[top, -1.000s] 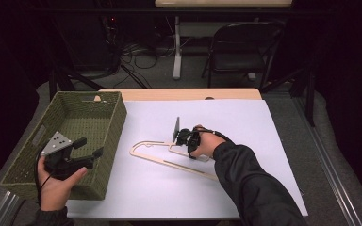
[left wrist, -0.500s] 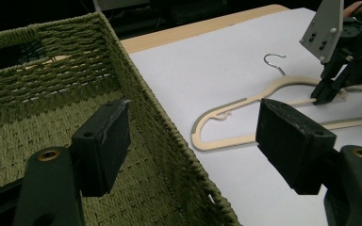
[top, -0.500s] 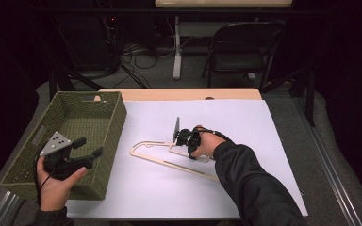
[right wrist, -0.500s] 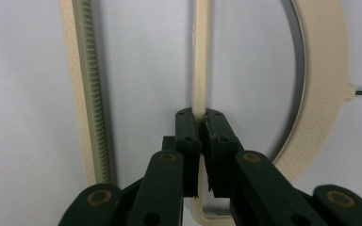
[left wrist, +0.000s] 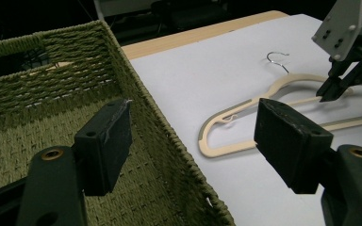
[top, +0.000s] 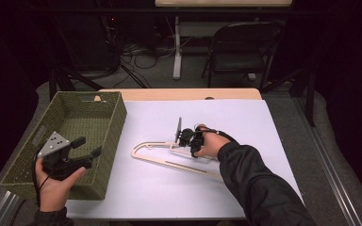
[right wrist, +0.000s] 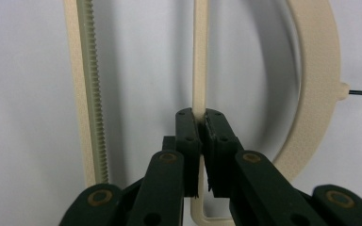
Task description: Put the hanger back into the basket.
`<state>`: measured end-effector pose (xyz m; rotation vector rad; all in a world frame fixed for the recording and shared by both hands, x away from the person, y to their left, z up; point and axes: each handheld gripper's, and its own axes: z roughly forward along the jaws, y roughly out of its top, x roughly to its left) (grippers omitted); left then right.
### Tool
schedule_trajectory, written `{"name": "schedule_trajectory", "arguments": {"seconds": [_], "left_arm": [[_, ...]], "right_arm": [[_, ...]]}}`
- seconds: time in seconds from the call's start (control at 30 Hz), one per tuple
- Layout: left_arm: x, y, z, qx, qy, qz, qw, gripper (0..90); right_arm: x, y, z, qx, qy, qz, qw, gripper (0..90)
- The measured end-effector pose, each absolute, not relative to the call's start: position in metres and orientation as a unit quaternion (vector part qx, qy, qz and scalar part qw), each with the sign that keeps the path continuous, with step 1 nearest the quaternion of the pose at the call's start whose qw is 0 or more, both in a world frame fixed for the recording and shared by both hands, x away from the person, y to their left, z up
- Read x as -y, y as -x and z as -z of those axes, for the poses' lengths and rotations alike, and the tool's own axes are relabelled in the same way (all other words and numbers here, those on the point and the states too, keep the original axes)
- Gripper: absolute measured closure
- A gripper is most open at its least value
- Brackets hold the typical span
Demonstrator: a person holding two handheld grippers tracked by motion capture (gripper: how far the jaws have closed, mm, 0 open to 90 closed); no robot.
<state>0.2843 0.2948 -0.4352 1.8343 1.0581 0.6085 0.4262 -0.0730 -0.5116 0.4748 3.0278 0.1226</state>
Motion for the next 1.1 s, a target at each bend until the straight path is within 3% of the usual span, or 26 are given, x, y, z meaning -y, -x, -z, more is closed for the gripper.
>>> {"name": "schedule_trajectory", "arguments": {"seconds": [0.63,0.83,1.1], "left_arm": [[-0.250,-0.277,0.431,-0.370,-0.781,-0.221,0.453,28.2],[-0.226,-0.277,0.437,-0.339,-0.804,-0.176,0.456,28.6],[-0.189,-0.294,0.443,-0.303,-0.849,-0.121,0.416,33.5]], "right_arm": [[0.086,-0.375,0.480,-0.987,-0.069,-0.070,0.130,85.7],[0.094,-0.351,0.476,-0.982,-0.031,-0.082,0.166,85.6],[0.104,-0.329,0.476,-0.977,-0.003,-0.085,0.198,85.6]]}}
